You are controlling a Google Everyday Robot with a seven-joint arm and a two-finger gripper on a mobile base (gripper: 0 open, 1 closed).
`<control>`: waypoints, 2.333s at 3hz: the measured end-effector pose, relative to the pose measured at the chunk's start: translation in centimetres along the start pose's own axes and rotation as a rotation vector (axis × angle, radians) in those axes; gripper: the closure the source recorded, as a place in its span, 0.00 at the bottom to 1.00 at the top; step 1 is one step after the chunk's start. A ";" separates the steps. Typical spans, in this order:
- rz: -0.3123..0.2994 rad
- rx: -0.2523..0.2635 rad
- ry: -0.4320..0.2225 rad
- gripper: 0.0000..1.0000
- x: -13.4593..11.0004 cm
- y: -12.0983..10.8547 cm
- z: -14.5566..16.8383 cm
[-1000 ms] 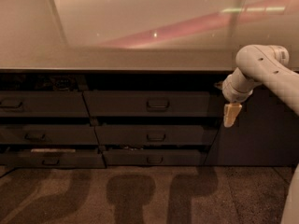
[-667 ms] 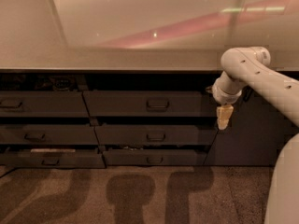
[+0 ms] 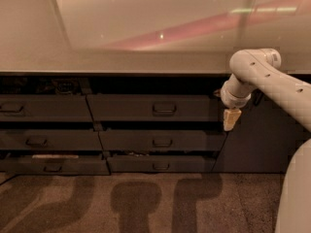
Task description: Open top drawer
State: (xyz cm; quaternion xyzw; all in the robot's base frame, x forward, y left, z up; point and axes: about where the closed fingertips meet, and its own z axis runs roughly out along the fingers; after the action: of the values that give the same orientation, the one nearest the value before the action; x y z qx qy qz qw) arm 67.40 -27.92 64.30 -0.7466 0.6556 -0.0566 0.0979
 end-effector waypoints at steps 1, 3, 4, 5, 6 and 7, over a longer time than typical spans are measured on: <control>0.000 0.000 0.000 0.42 0.0 0.0 0.0; 0.000 0.000 0.000 0.88 0.0 0.0 0.0; 0.000 -0.001 0.000 1.00 0.0 0.0 0.0; -0.003 -0.004 -0.001 1.00 -0.1 0.0 -0.1; -0.012 -0.005 0.000 1.00 -0.1 0.6 0.1; -0.013 -0.004 0.000 1.00 -0.1 0.5 -0.2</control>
Offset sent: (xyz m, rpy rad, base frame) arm 0.0000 0.0000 0.0000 0.0000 0.0000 0.0000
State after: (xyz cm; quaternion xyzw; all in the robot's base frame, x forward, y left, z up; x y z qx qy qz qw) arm 66.84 -27.92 64.34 -0.7511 0.6507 -0.0560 0.0960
